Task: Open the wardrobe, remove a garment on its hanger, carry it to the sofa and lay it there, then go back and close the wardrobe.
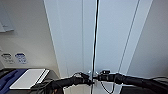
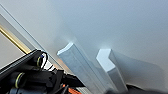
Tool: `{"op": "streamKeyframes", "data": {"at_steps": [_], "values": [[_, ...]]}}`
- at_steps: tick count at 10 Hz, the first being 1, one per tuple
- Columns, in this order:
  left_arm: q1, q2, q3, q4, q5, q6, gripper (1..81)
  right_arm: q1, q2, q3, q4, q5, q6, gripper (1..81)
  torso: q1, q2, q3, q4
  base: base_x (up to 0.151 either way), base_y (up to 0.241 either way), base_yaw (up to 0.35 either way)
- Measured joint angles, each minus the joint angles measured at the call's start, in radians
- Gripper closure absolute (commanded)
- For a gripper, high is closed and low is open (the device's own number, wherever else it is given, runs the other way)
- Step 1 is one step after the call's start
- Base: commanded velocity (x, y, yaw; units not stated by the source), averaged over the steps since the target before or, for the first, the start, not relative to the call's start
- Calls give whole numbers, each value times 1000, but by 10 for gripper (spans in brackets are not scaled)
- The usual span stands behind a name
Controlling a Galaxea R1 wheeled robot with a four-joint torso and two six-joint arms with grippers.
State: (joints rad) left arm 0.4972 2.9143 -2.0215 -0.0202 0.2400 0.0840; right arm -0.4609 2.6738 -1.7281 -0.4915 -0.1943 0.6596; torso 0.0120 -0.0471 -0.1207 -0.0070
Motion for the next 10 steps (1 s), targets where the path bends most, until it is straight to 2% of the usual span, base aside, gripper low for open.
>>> {"op": "streamKeyframes", "data": {"at_steps": [2, 5, 7, 10], "values": [[27, -98, 162, 19, 2, 8, 10, -21, -45, 66, 0, 27, -2, 10, 1, 0, 0, 0, 0, 0, 0], [80, -280, 427, 49, 5, 16, 10, -49, -135, 202, -1, 25, -5, 10, 2, 0, 0, 0, 0, 0, 0], [111, -402, 585, 55, -26, 21, 10, -83, -222, 313, -2, 41, -8, 10, 2, 0, 0, 0, 0, 0, 0], [180, -548, 734, 81, -79, 41, 10, -140, -359, 450, -4, 80, -12, 10, 2, 0, 0, 0, 0, 0, 0]]}}
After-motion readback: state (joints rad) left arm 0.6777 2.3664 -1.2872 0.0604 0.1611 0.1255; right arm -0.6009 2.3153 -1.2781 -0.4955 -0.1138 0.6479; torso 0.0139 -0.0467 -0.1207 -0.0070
